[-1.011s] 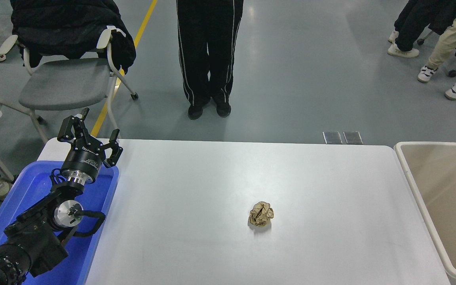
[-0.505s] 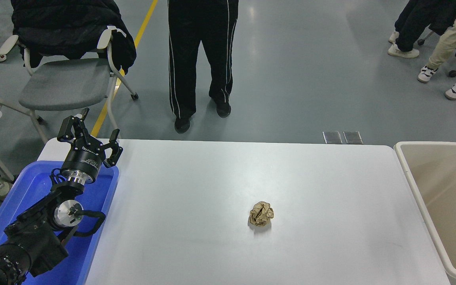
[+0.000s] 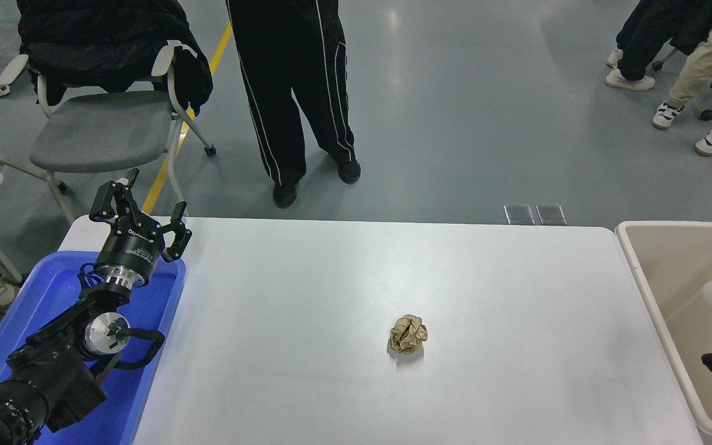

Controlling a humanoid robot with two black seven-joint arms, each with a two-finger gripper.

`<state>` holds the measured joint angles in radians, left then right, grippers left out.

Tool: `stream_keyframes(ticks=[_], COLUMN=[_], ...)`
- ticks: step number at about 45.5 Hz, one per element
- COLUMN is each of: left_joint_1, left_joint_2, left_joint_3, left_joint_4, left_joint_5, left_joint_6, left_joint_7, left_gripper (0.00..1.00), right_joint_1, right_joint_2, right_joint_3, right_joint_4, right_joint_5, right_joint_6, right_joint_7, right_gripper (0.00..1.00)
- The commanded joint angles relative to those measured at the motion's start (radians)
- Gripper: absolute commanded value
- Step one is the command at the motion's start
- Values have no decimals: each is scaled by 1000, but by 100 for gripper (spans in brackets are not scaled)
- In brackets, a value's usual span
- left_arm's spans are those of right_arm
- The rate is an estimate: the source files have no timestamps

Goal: Dispose of the paper cup in the dustbin

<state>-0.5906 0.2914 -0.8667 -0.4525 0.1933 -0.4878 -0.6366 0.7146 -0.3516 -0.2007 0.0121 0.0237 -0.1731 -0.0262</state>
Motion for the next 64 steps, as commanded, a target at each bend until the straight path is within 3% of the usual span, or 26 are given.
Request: stream_keyframes(ticks=[1, 16, 35, 45, 53, 64], left_joint_1=[0, 0, 0, 0, 0, 0], left_joint_2=[0, 0, 0, 0, 0, 0], left_joint_3=[0, 0, 0, 0, 0, 0], left_joint_4=[0, 0, 0, 0, 0, 0], left_joint_5=[0, 0, 0, 0, 0, 0], left_joint_6=[0, 0, 0, 0, 0, 0], left_joint_7=[0, 0, 0, 0, 0, 0], left_gripper=[100, 100, 100, 100, 100, 100], right_joint_1=[8, 63, 410, 574, 583, 540], right_joint_2=[14, 23, -61, -150, -199, -201], right_joint_3=[10, 9, 53, 348, 575, 670], right_joint_4=[3, 3, 34, 202, 339, 453], right_joint_5=[1, 1, 15, 24, 21, 16], right_joint_6=[-3, 12, 38, 135, 139, 141], right_joint_7=[6, 5, 8, 8, 17, 218], right_gripper=[100, 100, 100, 100, 100, 100])
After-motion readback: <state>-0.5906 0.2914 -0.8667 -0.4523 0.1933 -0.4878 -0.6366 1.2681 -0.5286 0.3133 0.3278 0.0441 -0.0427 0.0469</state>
